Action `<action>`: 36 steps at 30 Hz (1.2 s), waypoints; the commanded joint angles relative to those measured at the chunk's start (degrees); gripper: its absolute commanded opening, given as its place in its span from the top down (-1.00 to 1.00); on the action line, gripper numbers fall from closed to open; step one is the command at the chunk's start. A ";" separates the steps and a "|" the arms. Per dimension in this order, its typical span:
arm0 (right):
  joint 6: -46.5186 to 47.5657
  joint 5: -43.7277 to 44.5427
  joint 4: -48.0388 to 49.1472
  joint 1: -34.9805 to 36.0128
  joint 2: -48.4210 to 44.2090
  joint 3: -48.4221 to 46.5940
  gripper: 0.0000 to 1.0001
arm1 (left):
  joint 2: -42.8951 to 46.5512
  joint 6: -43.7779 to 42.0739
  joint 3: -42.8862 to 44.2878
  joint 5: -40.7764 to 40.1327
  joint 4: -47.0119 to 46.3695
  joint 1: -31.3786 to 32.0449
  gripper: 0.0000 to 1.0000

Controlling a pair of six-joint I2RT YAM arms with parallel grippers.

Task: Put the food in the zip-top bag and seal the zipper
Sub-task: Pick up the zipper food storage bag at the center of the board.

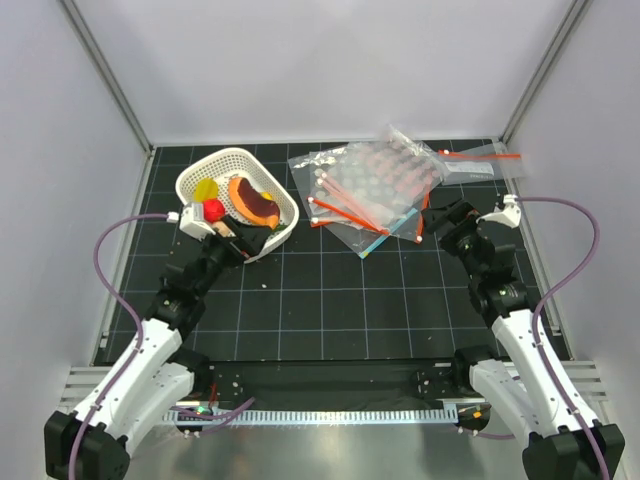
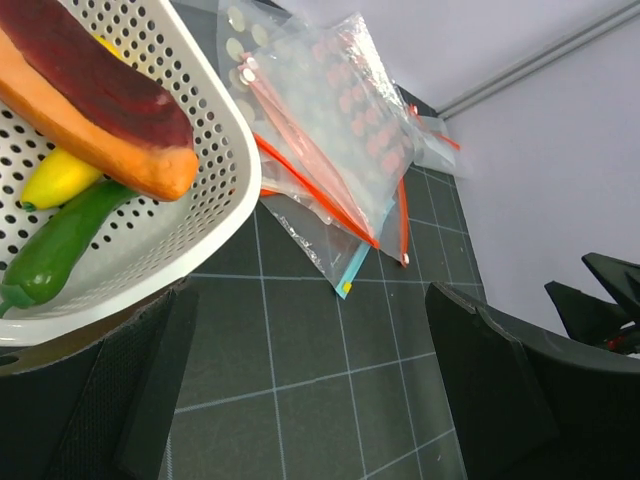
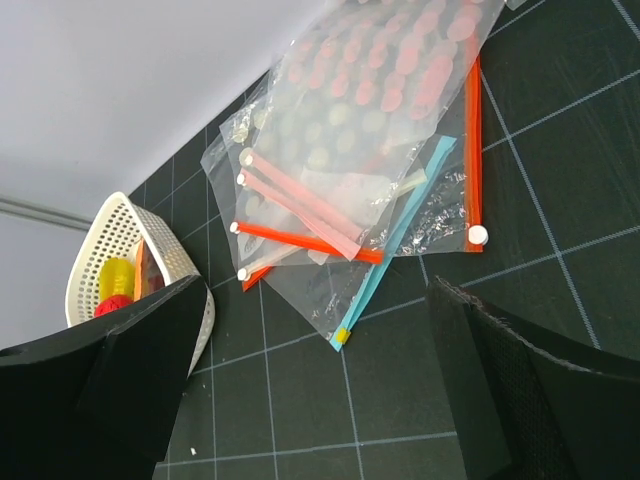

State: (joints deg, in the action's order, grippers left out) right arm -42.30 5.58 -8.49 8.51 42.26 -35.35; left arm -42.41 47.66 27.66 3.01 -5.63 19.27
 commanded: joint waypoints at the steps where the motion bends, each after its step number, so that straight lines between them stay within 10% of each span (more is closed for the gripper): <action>1: 1.96 -0.41 3.13 -0.08 0.28 -0.86 -0.99 | 1.63 -1.78 2.31 -1.07 -1.84 0.33 -1.00; 7: 11.43 -12.26 7.52 1.24 9.31 -4.70 -0.74 | 3.48 -2.66 2.14 -1.95 -0.79 0.33 -0.99; 15: 30.34 -2.87 7.88 16.44 32.66 -16.05 -0.57 | 5.85 -3.27 1.52 -4.59 -0.35 0.42 -0.99; 36: 53.64 2.32 -1.18 18.64 67.24 -45.76 -0.01 | 8.40 -1.34 1.26 -3.62 -0.35 0.33 -1.00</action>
State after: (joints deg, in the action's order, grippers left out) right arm 7.35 6.48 -9.10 26.55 107.79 -77.17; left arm -35.11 46.11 27.77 -0.82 -5.19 19.44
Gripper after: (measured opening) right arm 0.515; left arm 0.996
